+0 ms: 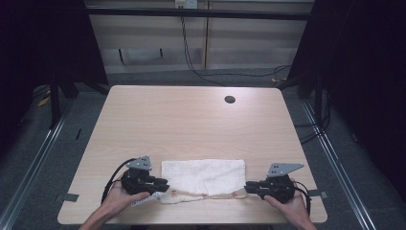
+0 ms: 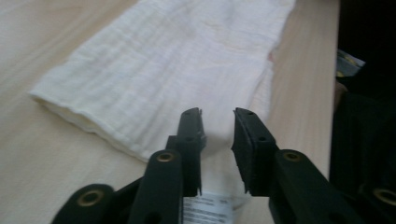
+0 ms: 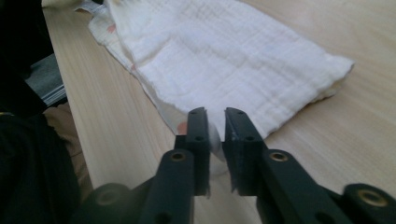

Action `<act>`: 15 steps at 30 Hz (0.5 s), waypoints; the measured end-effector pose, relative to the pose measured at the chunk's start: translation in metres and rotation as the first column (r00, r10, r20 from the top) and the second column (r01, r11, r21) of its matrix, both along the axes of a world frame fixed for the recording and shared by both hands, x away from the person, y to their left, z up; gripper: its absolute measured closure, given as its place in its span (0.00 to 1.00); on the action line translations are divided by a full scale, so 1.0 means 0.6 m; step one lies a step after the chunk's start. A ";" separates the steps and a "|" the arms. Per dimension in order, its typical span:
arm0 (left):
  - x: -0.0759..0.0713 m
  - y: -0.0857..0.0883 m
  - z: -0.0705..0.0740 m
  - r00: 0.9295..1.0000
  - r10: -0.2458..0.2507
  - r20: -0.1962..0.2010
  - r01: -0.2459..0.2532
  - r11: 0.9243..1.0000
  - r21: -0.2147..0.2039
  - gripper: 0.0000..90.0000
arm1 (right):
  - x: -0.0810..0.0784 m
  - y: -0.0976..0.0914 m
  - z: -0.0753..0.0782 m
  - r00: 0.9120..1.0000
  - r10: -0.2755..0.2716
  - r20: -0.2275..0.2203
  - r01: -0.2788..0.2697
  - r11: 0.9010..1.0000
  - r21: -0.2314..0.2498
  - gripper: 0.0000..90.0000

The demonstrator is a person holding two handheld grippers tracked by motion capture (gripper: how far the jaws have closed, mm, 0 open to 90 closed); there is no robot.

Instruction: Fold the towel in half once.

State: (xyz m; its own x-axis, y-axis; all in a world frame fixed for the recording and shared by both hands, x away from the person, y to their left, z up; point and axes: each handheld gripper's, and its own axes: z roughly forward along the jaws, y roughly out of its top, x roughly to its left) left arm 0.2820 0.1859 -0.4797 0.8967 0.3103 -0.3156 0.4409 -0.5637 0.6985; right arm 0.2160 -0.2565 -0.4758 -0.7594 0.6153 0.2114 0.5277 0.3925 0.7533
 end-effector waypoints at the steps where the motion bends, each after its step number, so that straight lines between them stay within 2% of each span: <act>1: 0.000 0.001 0.001 1.000 -0.001 0.002 0.001 1.000 0.001 0.75 | -0.002 0.003 0.003 1.000 -0.005 0.011 0.005 1.000 -0.006 0.78; 2: 0.000 0.001 0.001 1.000 -0.001 0.002 0.001 1.000 0.001 0.73 | -0.003 0.004 0.005 1.000 0.005 0.008 -0.005 1.000 0.015 0.76; 3: 0.000 0.002 0.002 1.000 -0.005 -0.005 0.005 1.000 -0.009 0.73 | -0.003 0.004 0.005 1.000 0.005 0.008 -0.005 1.000 0.015 0.76; 4: 0.000 0.004 0.004 1.000 -0.006 -0.002 0.006 1.000 -0.015 0.70 | -0.002 0.007 0.010 1.000 -0.001 0.013 0.001 1.000 0.023 0.70; 5: 0.008 0.007 0.005 1.000 0.019 0.003 -0.019 1.000 -0.020 0.70 | 0.000 0.008 0.011 1.000 -0.002 0.009 0.001 1.000 0.025 0.68; 6: 0.008 0.007 0.005 1.000 0.019 0.003 -0.019 1.000 -0.020 0.70 | 0.000 0.008 0.011 1.000 -0.002 0.009 0.001 1.000 0.025 0.68; 9: 0.026 0.002 0.003 0.998 0.060 0.017 -0.059 0.998 -0.017 0.72 | 0.014 0.008 0.012 1.000 -0.025 0.001 0.025 0.999 0.025 0.65; 10: 0.041 -0.006 0.000 0.997 0.074 0.024 -0.075 0.997 0.006 0.72 | 0.032 0.012 0.007 0.999 -0.044 -0.003 0.044 0.999 0.008 0.64; 11: 0.041 -0.006 0.000 0.997 0.074 0.024 -0.075 0.997 0.006 0.73 | 0.032 0.012 0.007 0.999 -0.044 -0.003 0.044 0.999 0.008 0.64; 12: 0.048 -0.012 -0.001 0.997 0.075 0.034 -0.075 0.997 0.024 0.72 | 0.052 0.021 0.003 0.997 -0.076 -0.008 0.076 0.997 -0.030 0.59; 13: 0.055 -0.020 -0.002 0.997 0.062 0.039 -0.064 0.996 0.057 0.72 | 0.052 0.021 0.003 0.997 -0.076 -0.008 0.076 0.997 -0.030 0.59; 14: 0.067 -0.032 -0.001 0.996 0.063 0.067 -0.069 0.993 0.093 0.71 | 0.076 0.029 0.002 0.995 -0.099 -0.016 0.097 0.992 -0.074 0.55; 15: 0.067 -0.032 -0.001 0.996 0.063 0.067 -0.069 0.993 0.093 0.71 | 0.076 0.029 0.002 0.995 -0.099 -0.016 0.097 0.992 -0.074 0.55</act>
